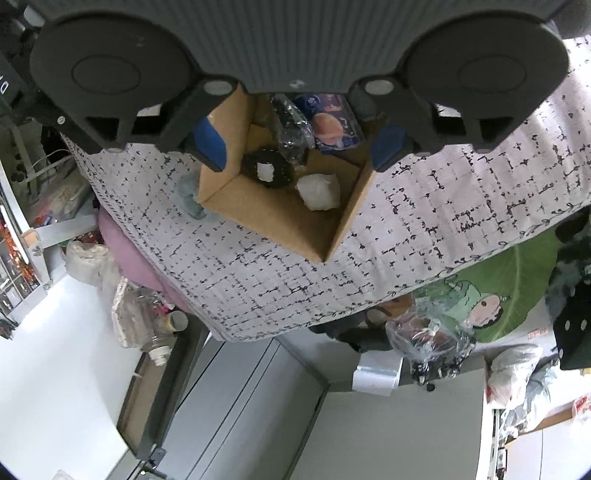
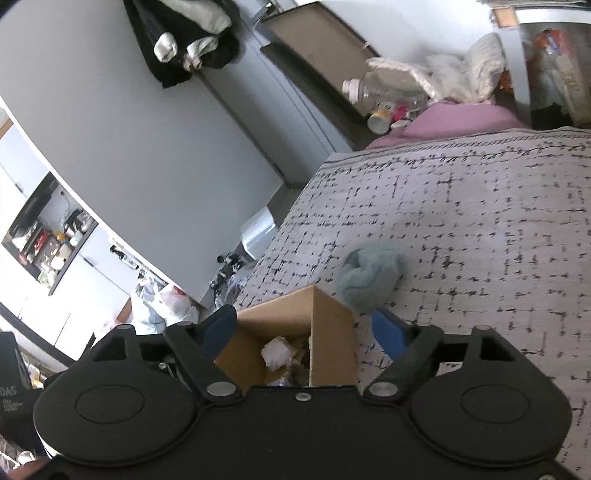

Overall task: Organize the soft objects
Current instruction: 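Open both tools to drop the white packet and black plush into the box, then move both open tools toward the blue-grey fluffy plush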

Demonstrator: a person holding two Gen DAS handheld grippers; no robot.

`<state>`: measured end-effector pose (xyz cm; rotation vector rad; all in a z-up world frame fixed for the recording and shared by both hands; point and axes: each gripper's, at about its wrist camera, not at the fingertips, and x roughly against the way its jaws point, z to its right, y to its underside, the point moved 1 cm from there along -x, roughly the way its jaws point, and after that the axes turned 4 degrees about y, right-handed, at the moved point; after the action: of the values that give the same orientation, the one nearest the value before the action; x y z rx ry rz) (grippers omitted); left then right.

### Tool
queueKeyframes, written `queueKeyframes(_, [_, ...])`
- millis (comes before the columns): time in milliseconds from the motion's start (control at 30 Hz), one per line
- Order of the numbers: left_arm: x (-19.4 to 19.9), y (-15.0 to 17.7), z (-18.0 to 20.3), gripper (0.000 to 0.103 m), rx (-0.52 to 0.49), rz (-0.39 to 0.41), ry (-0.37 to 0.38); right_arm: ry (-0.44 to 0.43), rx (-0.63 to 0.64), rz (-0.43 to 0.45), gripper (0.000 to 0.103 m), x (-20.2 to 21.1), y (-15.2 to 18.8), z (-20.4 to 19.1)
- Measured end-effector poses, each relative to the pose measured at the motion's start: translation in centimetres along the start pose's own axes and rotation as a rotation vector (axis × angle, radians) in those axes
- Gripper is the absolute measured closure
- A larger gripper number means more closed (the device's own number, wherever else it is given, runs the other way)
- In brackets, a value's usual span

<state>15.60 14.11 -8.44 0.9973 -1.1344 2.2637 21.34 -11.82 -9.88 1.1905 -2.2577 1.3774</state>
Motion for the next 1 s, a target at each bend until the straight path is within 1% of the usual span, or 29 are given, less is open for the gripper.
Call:
queueKeyframes(100, [0.9,0.3,0.5,0.014,-0.008,0.010,0.003,0.004,0.006,0.016,0.018,1.0,-0.3,0.1])
queueKeyframes(167, [1.4,0.4,1.0,0.009,-0.023,0.015,0.007,0.005,0.012,0.028,0.012,1.6,-0.4,0.2])
queueKeyframes(233, [1.8,0.6,1.5,0.006,-0.035,0.017,0.016,0.005,0.014,0.036,0.009,2.1,-0.5,0.3])
queueKeyframes(267, [1.9,0.6,1.7,0.005,-0.039,0.018,0.018,0.006,0.014,0.037,0.006,2.2,-0.6,0.4])
queueKeyframes(333, [2.3,0.6,2.0,0.001,-0.047,0.022,0.022,0.009,0.014,0.033,0.004,2.5,-0.7,0.6])
queueKeyframes(400, [2.4,0.8,2.3,0.000,-0.052,0.021,0.014,0.013,0.020,0.020,0.000,2.7,-0.8,0.8])
queueKeyframes(533, [2.6,1.0,2.7,0.000,-0.070,0.020,-0.010,0.042,0.051,0.029,0.000,3.6,-0.9,1.3])
queueKeyframes(633, [3.0,1.1,2.9,0.000,-0.076,0.038,-0.018,0.047,0.041,0.033,0.000,4.2,-1.1,2.1])
queueKeyframes(700, [3.3,1.2,3.3,0.000,-0.085,0.047,-0.011,0.050,0.034,0.033,0.000,4.5,-1.4,2.6])
queueKeyframes(800, [3.5,1.4,3.9,0.000,-0.104,0.037,0.013,0.050,0.031,0.035,0.000,4.9,-1.5,3.1])
queueKeyframes(933, [3.5,1.5,4.7,0.000,-0.119,0.027,0.022,0.044,0.013,0.042,0.000,5.4,-1.9,4.0])
queueKeyframes(1000, [3.4,1.6,5.3,0.000,-0.131,0.022,0.020,0.036,-0.017,0.045,0.000,5.5,-2.3,4.6])
